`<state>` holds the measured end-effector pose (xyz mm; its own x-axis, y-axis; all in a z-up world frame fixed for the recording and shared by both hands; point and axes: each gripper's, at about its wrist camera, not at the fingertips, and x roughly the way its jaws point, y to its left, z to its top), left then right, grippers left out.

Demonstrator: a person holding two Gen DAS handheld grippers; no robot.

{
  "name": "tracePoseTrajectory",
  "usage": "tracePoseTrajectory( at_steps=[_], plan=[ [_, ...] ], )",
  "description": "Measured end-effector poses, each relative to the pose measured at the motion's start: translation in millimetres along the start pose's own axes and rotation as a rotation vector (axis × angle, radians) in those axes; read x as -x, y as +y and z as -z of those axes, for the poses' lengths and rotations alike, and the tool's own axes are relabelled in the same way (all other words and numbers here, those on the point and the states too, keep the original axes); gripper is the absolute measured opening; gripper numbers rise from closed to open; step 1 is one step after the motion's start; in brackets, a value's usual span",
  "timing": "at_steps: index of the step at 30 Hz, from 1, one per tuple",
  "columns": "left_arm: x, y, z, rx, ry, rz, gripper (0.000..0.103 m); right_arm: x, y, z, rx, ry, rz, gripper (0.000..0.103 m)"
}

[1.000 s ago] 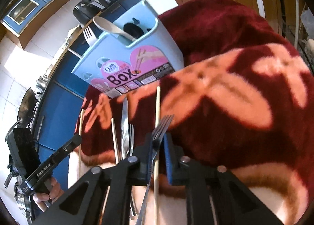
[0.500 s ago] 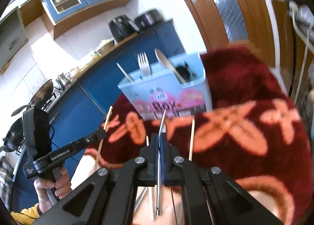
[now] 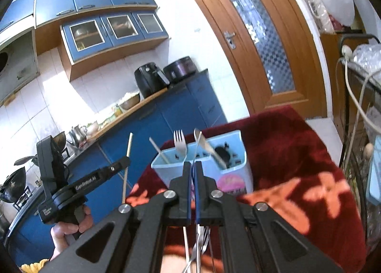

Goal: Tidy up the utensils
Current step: 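Lift the wooden chopstick and metal fork and lower them into the caddy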

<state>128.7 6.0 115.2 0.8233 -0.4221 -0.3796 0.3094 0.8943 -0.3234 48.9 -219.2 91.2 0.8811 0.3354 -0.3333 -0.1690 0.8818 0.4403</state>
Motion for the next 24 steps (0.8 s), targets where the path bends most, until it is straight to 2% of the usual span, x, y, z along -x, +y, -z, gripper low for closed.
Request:
tracePoseTrajectory(
  at_steps=[6,13,19,24],
  plan=[
    [-17.5,-5.2,-38.2,-0.020,-0.102,-0.040,0.004,-14.9,-2.6,-22.6,0.012,-0.036,-0.004,0.003],
    [-43.5,-13.7,-60.3,-0.074,-0.193,-0.077,0.004,-33.5,-4.9,-38.1,0.025,-0.055,-0.003,0.003],
    [-66.9,-16.0,-66.1,-0.100,-0.254,-0.123,0.004,-47.6,-7.4,-57.0,0.043,-0.096,0.001,0.003],
    [-83.4,-15.7,-57.8,-0.135,-0.296,-0.177,0.004,-60.2,-4.3,-72.4,0.067,-0.158,0.002,0.003]
  ],
)
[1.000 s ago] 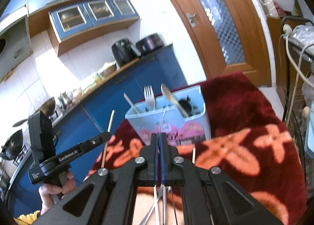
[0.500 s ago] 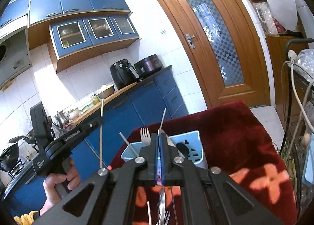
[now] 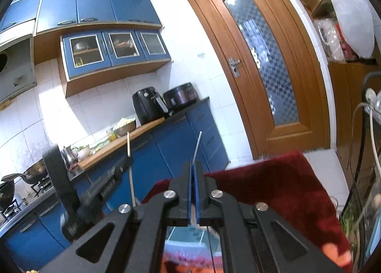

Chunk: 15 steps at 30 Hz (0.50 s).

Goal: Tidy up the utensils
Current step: 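Lift the wooden chopstick and metal fork and lower them into the caddy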

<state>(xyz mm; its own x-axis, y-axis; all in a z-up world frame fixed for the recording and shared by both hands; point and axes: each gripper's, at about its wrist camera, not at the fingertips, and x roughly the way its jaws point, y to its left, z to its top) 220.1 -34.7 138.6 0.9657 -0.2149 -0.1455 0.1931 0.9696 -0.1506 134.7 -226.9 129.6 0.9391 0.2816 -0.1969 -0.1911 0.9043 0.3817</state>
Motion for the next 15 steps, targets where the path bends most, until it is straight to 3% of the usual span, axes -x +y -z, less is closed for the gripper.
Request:
tracePoseTrajectory(
  at_steps=[7,15],
  plan=[
    [-5.2,0.4,23.8,-0.024,-0.026,-0.019,0.004,-27.0,2.1,2.8,0.084,-0.077,0.028,0.003],
    [-4.6,5.9,40.1,-0.030,-0.046,-0.029,0.004,-48.3,-3.0,27.5,0.118,-0.030,0.053,0.003]
  ],
)
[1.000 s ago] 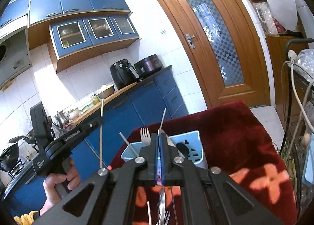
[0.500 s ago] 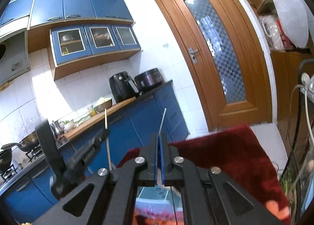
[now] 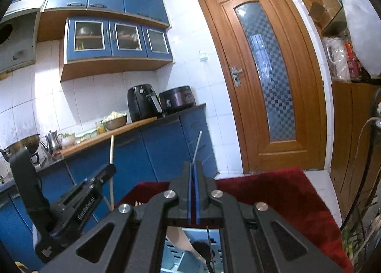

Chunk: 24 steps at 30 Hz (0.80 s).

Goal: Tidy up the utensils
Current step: 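Lift the wooden chopstick and metal fork and lower them into the caddy, then open both tools to release the utensils and lift out of the caddy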

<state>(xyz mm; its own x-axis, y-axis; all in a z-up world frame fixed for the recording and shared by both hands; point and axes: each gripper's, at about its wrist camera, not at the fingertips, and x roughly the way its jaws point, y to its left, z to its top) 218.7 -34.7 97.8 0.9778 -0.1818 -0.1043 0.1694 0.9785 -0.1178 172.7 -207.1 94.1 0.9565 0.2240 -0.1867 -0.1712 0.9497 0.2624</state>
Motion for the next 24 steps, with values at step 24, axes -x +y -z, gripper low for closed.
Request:
tracePoseTrajectory(
  at_steps=[24],
  plan=[
    [24.5,4.7,10.5,0.003,0.169,0.093,0.013,13.0,-2.7,20.1,-0.033,0.095,-0.017,0.009]
  ],
)
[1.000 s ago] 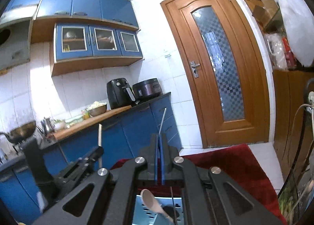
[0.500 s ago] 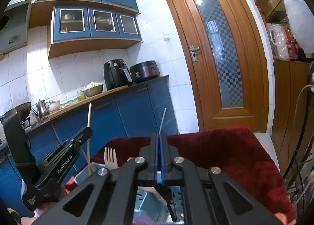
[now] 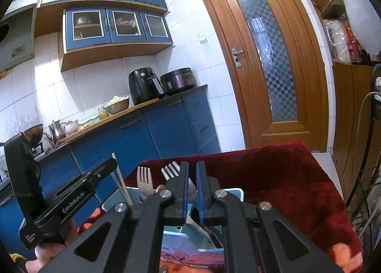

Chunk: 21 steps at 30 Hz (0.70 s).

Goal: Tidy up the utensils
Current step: 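Open both tools to release the utensils and lift out of the caddy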

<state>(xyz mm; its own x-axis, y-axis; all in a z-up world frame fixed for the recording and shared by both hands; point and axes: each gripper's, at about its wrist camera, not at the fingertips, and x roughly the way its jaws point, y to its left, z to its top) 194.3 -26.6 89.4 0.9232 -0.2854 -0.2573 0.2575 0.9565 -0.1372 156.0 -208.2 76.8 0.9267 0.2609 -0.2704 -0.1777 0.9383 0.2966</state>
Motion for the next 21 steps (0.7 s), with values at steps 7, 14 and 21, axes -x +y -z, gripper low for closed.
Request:
tracePoseTrajectory(
  at_steps=[7,14,21],
  plan=[
    [28.7,-1.1,-5.5,-0.001,0.053,0.026,0.014,23.2,9.6,-4.6,0.005,0.001,0.005,0.012],
    [59.4,-3.9,-1.6,-0.009,0.133,0.026,0.015,49.0,19.1,0.0,0.010,0.042,0.041,0.013],
    [79.1,-1.6,12.1,0.038,0.236,0.045,0.015,72.4,23.6,16.4,0.014,0.093,0.069,0.014]
  ],
)
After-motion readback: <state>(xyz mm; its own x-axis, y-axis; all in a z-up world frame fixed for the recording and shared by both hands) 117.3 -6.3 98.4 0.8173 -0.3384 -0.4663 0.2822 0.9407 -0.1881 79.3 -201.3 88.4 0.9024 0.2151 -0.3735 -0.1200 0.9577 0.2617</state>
